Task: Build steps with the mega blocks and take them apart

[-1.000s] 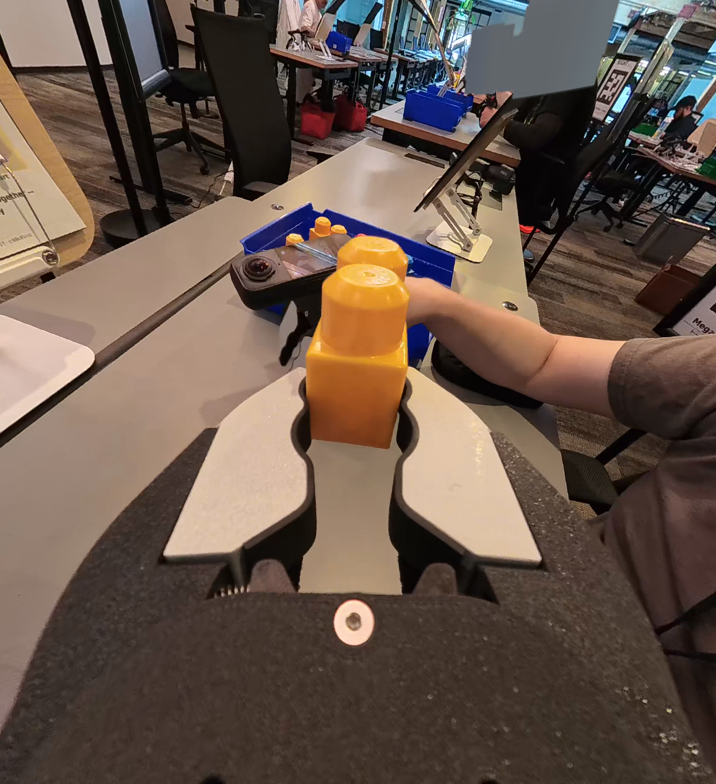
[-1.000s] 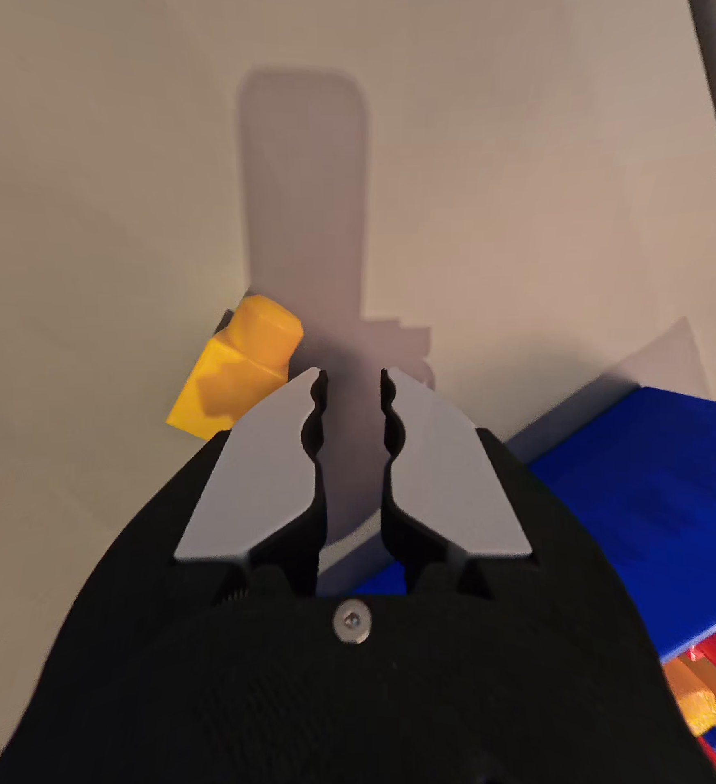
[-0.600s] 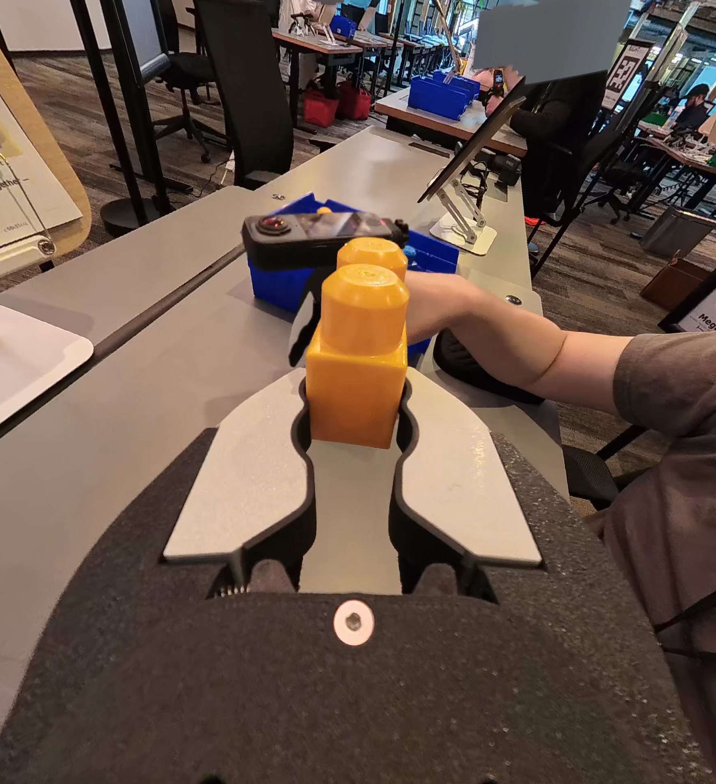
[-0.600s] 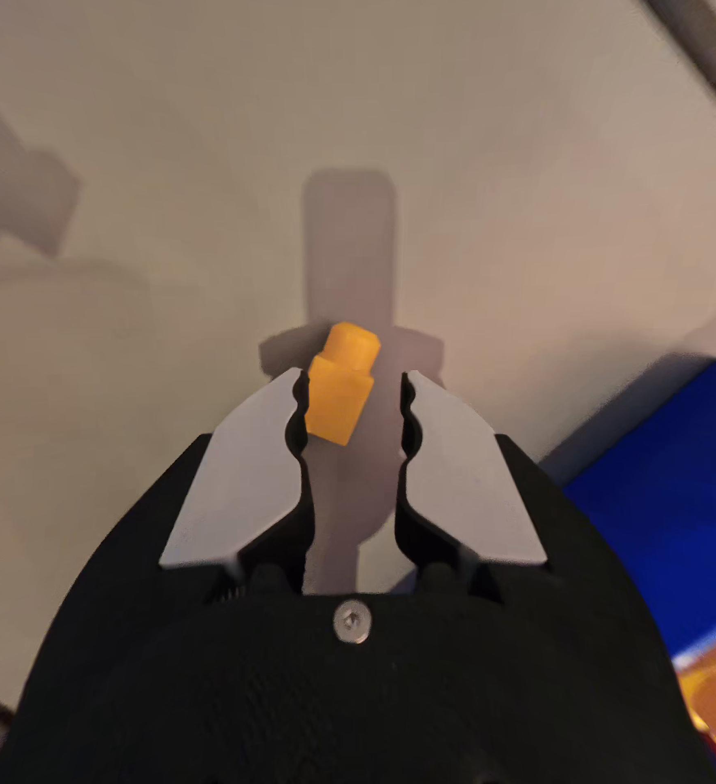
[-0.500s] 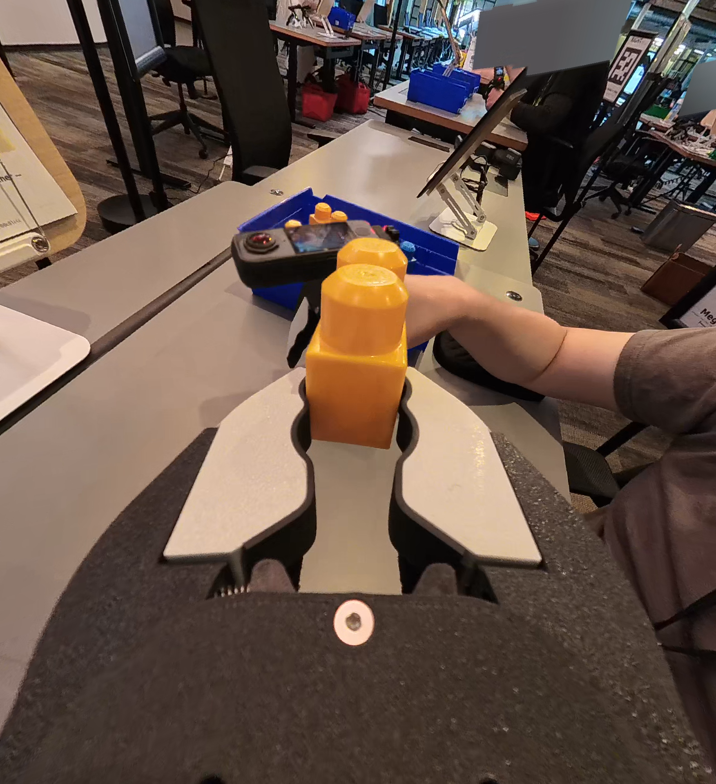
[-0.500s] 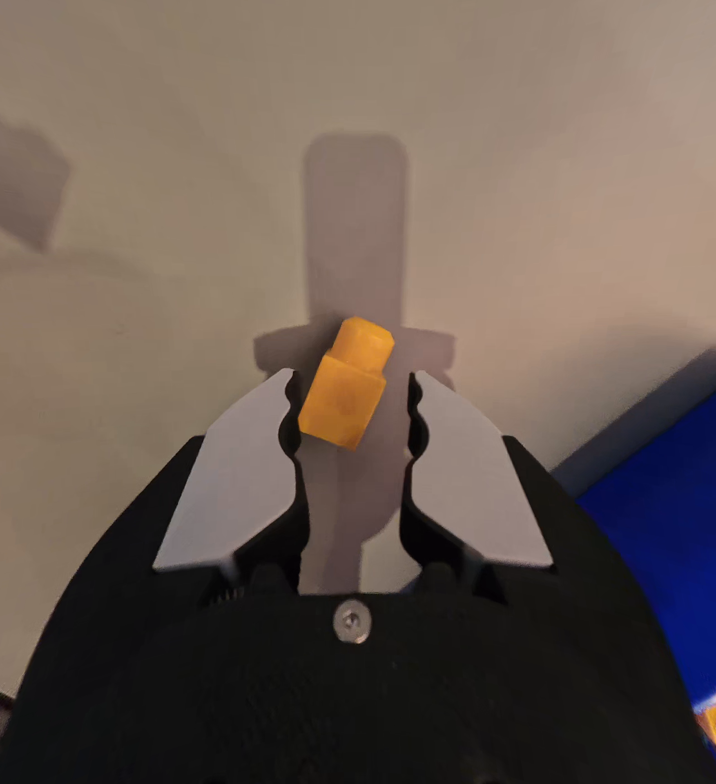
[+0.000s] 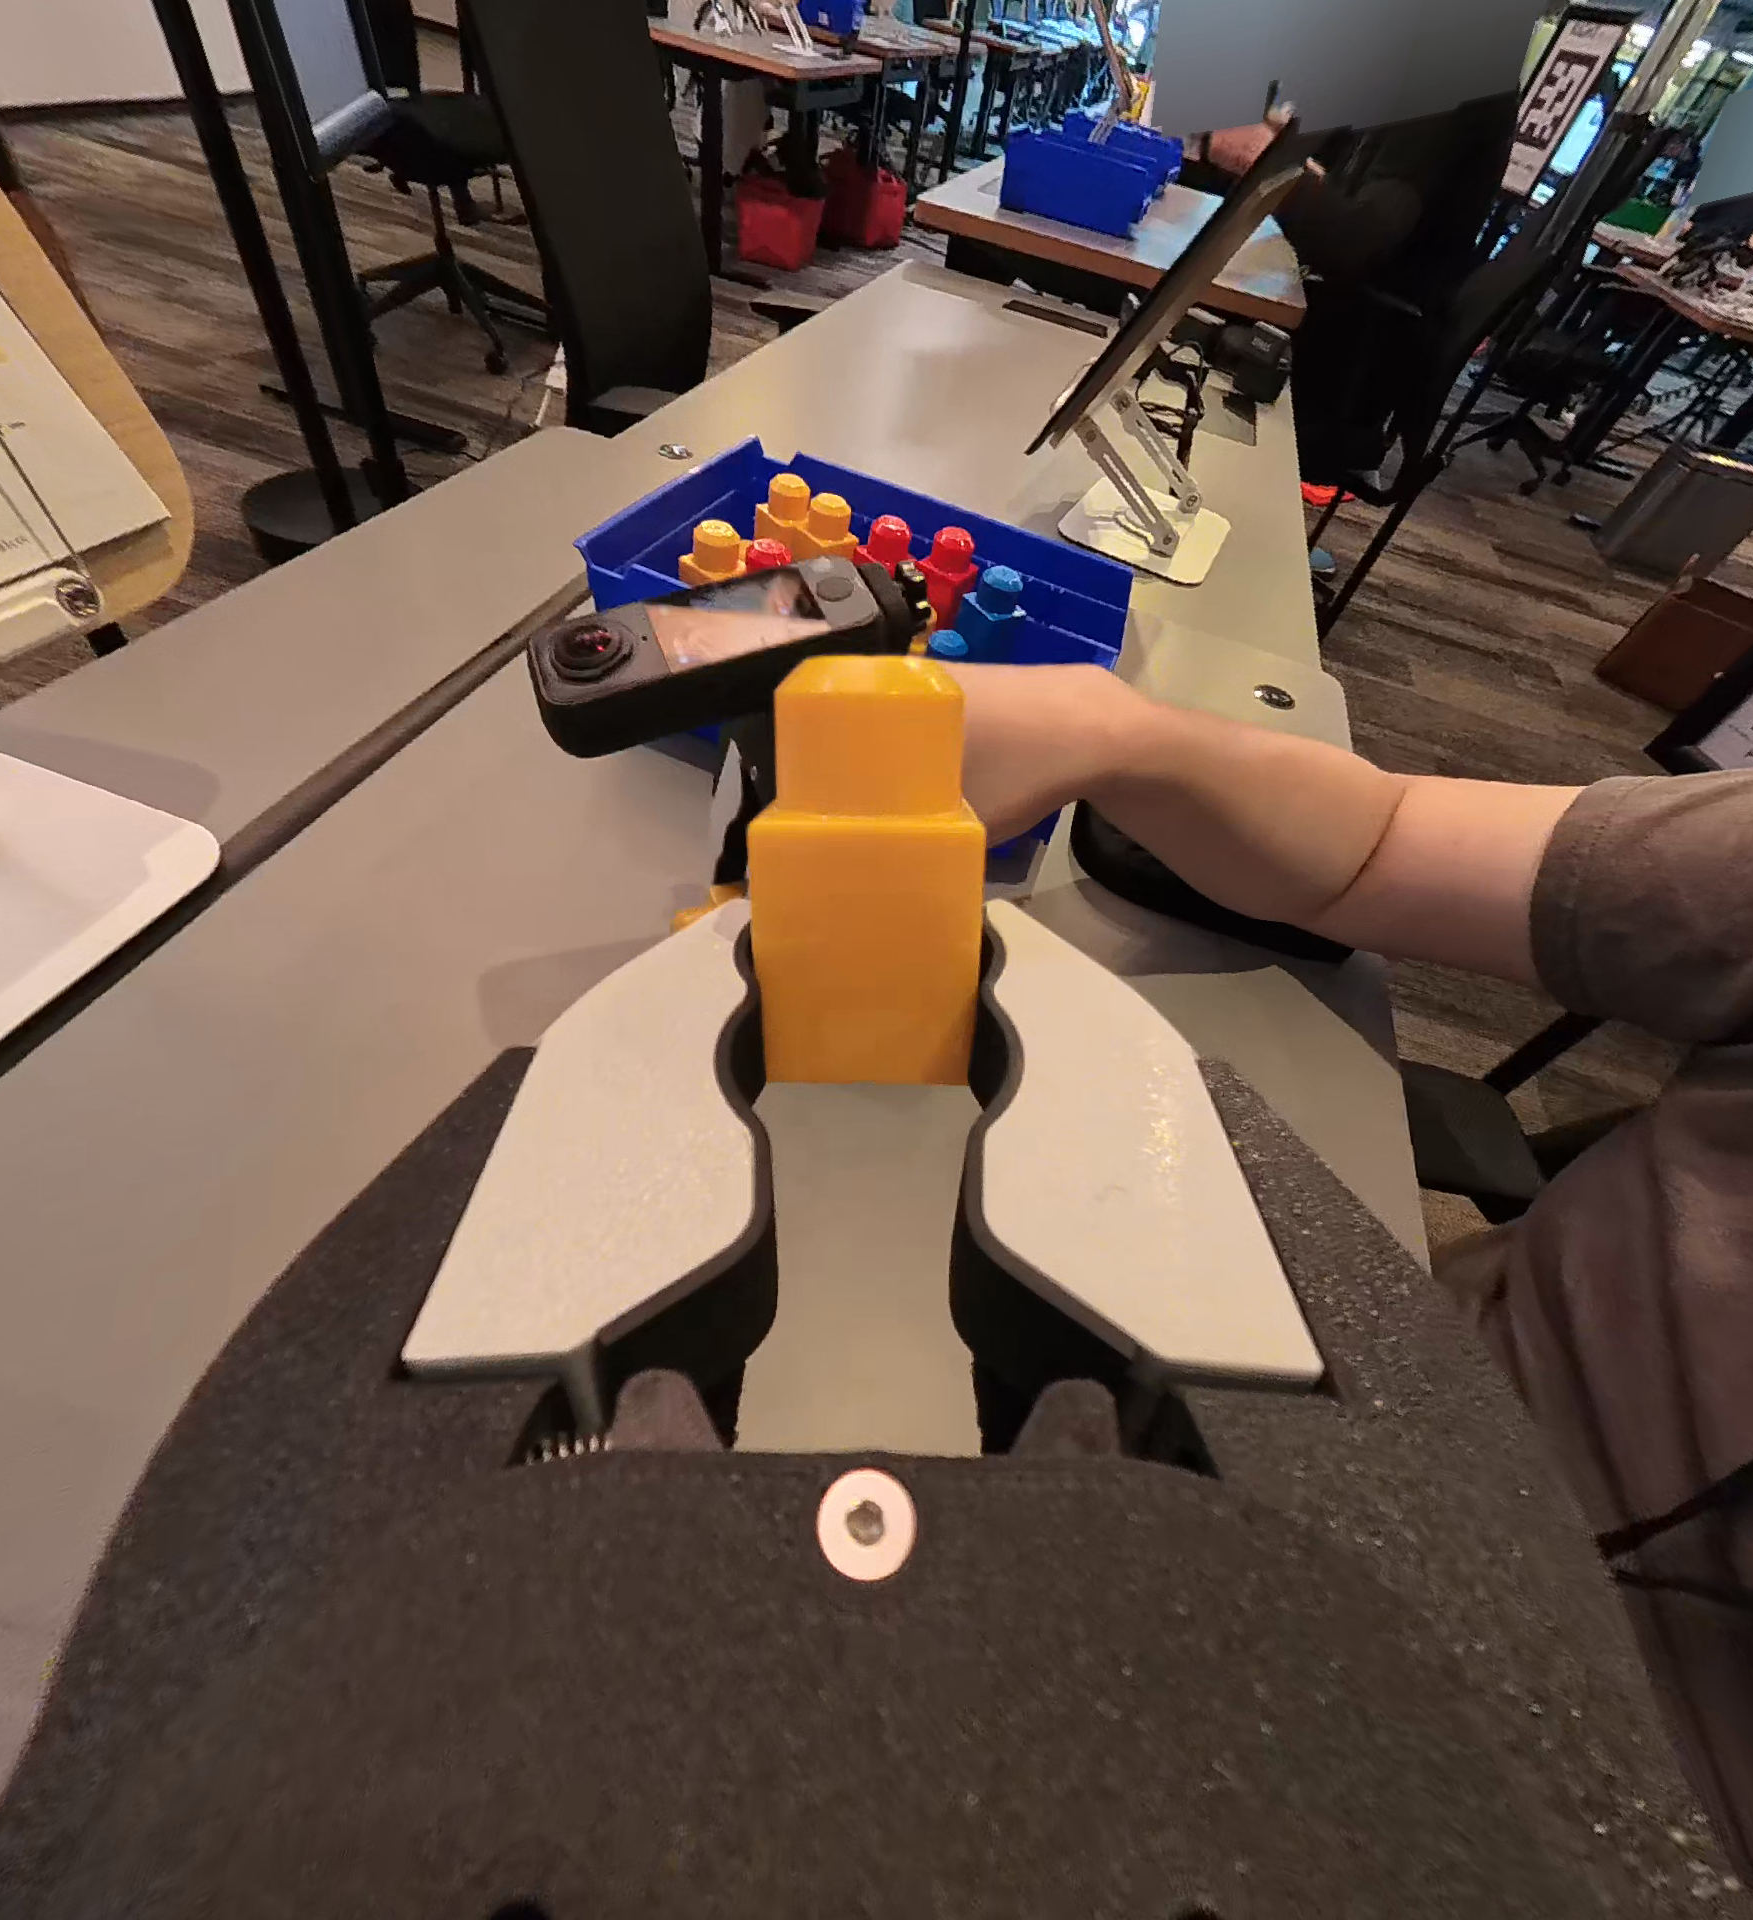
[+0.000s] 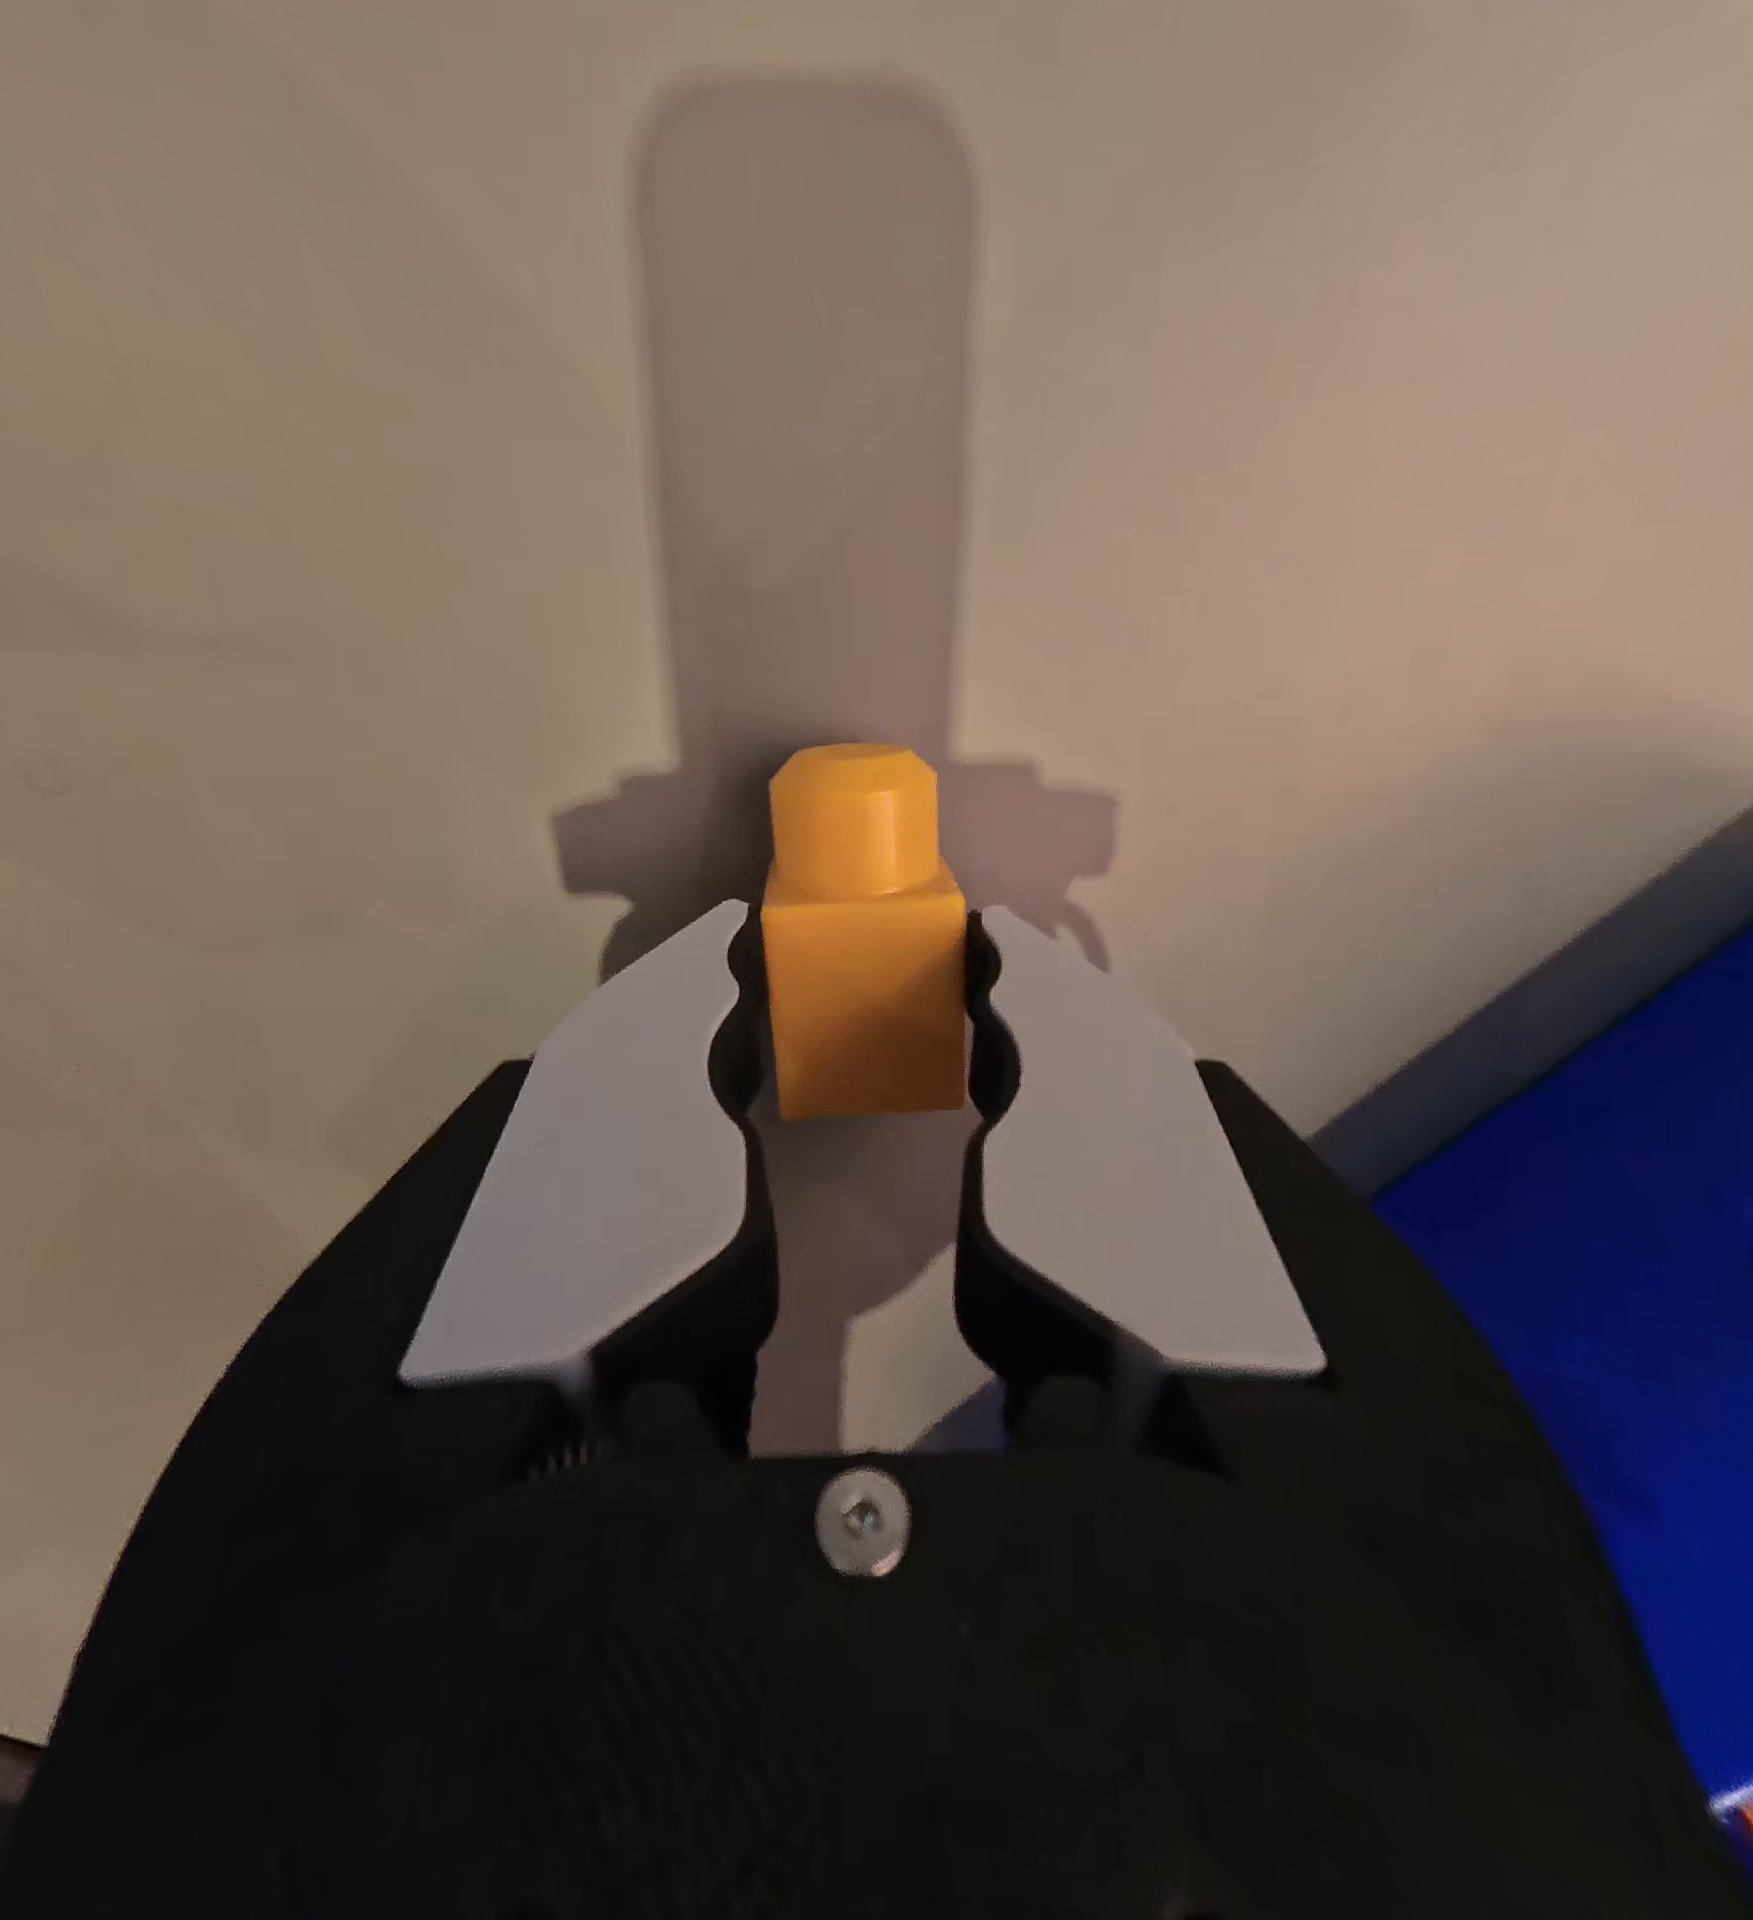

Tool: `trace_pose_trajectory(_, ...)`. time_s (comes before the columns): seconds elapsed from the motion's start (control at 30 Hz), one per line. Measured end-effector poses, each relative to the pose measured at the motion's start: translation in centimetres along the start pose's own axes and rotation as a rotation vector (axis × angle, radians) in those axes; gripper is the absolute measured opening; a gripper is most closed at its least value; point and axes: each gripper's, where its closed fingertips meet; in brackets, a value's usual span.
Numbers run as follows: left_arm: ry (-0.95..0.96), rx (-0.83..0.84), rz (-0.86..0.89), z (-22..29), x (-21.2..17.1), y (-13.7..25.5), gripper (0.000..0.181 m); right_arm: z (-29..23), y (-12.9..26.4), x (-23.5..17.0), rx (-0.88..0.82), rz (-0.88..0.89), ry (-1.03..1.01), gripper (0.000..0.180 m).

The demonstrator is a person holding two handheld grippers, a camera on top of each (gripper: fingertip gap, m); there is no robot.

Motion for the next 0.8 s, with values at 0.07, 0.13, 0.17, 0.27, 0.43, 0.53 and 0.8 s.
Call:
trace_pose_trajectory(0.07, 0.002, -0.003, 0.001, 0.0, 0.0, -0.1, 0.036, 0.2, 0.0, -0.2, -0.012, -0.013, 0.01, 0.037)
trace_pose_trajectory(0.13, 0.007, -0.005, 0.004, 0.0, -0.1, -0.1, 0.036, 0.4, -0.2, -0.6, -0.023, -0.036, 0.023, 0.037)
trace_pose_trajectory(0.17, 0.012, -0.01, 0.004, 0.0, -0.1, -0.2, 0.036, 0.4, -0.4, -0.8, -0.023, -0.047, 0.029, 0.038)
trace_pose_trajectory(0.27, 0.02, -0.011, 0.011, -0.1, -0.1, -0.3, 0.036, 0.4, -0.5, -0.9, -0.021, -0.058, 0.035, 0.038)
trace_pose_trajectory(0.43, 0.016, -0.009, 0.062, -0.2, 0.6, 0.0, 0.036, 0.3, 2.5, 0.7, 0.023, 0.066, 0.045, 0.045)
trace_pose_trajectory(0.53, 0.011, -0.013, 0.132, -0.2, 1.5, 0.3, 0.036, -1.0, 7.7, 3.7, 0.131, 0.342, 0.084, 0.047)
trace_pose_trajectory(0.8, -0.036, -0.037, 0.257, 1.0, 3.1, 0.1, 0.036, -11.1, 25.7, 4.6, 1.046, 1.129, 0.305, 0.048)
Point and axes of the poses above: each gripper's, where its closed fingertips meet, y back along the fingers, x out of its top, z = x × y across the jaws, and after that the axes turned 8 degrees about -y, right-handed
